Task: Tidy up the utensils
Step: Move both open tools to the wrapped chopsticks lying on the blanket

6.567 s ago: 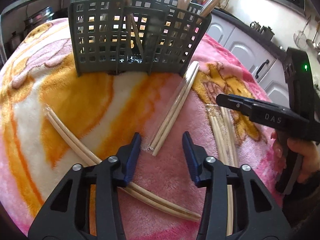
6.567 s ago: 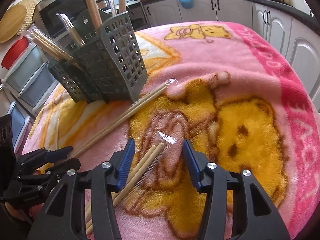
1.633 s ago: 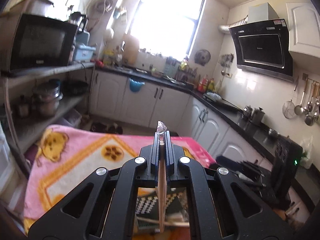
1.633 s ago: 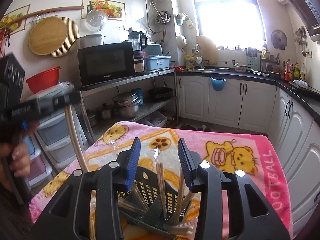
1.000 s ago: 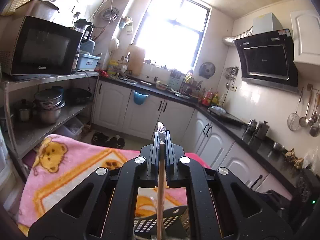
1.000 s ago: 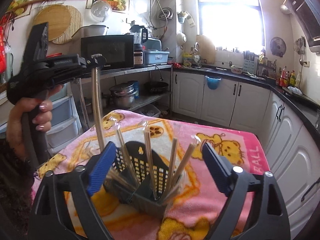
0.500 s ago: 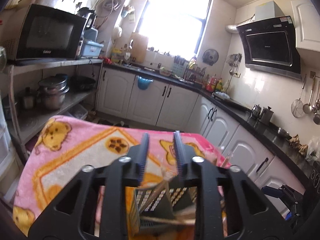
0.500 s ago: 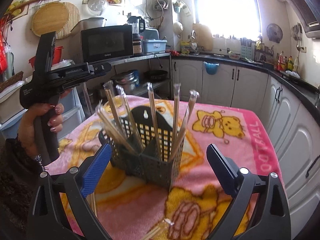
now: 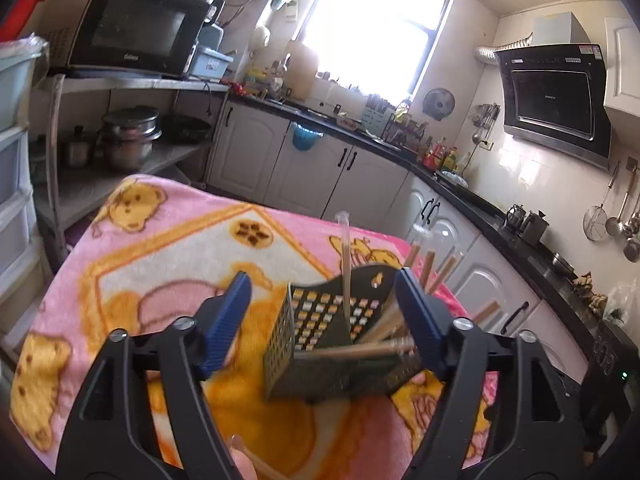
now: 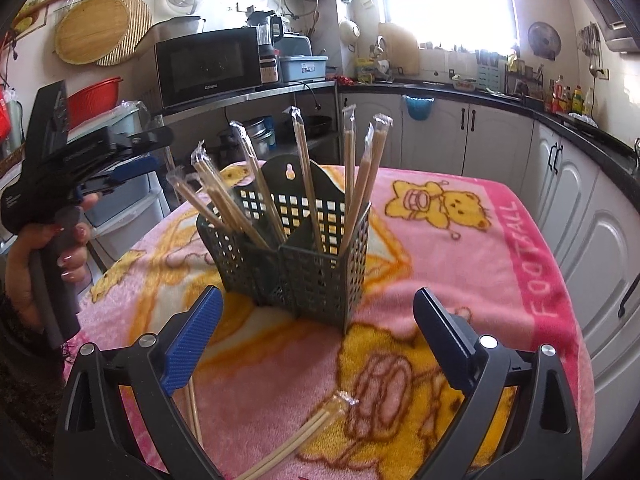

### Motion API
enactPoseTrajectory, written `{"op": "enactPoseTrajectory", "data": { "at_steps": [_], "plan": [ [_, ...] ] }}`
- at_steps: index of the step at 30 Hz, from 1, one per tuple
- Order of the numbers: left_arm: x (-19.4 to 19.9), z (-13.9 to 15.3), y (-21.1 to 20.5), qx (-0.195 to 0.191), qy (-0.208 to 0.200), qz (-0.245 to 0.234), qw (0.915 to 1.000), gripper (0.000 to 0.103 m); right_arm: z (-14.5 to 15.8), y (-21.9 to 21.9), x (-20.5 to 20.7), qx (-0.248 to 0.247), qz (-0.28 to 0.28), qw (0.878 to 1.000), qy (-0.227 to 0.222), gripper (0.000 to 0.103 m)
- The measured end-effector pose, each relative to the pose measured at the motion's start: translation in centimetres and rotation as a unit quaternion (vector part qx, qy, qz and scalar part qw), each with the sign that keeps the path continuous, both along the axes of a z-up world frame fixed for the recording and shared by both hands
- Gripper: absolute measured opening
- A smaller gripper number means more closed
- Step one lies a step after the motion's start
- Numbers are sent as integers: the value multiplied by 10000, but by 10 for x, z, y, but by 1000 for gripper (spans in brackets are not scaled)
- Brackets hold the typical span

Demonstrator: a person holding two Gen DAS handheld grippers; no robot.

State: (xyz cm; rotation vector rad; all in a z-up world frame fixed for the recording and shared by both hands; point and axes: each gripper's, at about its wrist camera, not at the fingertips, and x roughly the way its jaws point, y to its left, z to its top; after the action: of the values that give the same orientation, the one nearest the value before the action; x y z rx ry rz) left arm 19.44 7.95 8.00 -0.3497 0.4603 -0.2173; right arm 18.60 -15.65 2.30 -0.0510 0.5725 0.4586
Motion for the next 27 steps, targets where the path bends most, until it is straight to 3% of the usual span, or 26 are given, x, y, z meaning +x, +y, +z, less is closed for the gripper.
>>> {"op": "enactPoseTrajectory", "data": {
  "at_steps": [5, 9, 27],
  "plan": [
    [-18, -12, 3, -45, 214, 13, 9998, 87, -7, -2, -4, -25, 25, 9999, 95, 93],
    [-30, -26, 1, -47, 402, 34, 9992, 91, -15, 1, -10, -68, 78, 9998, 191, 93],
    [-50, -99, -14, -58, 1491, 20, 9888, 92, -47, 2, -22, -199, 317, 9976, 575, 93]
  ]
}}
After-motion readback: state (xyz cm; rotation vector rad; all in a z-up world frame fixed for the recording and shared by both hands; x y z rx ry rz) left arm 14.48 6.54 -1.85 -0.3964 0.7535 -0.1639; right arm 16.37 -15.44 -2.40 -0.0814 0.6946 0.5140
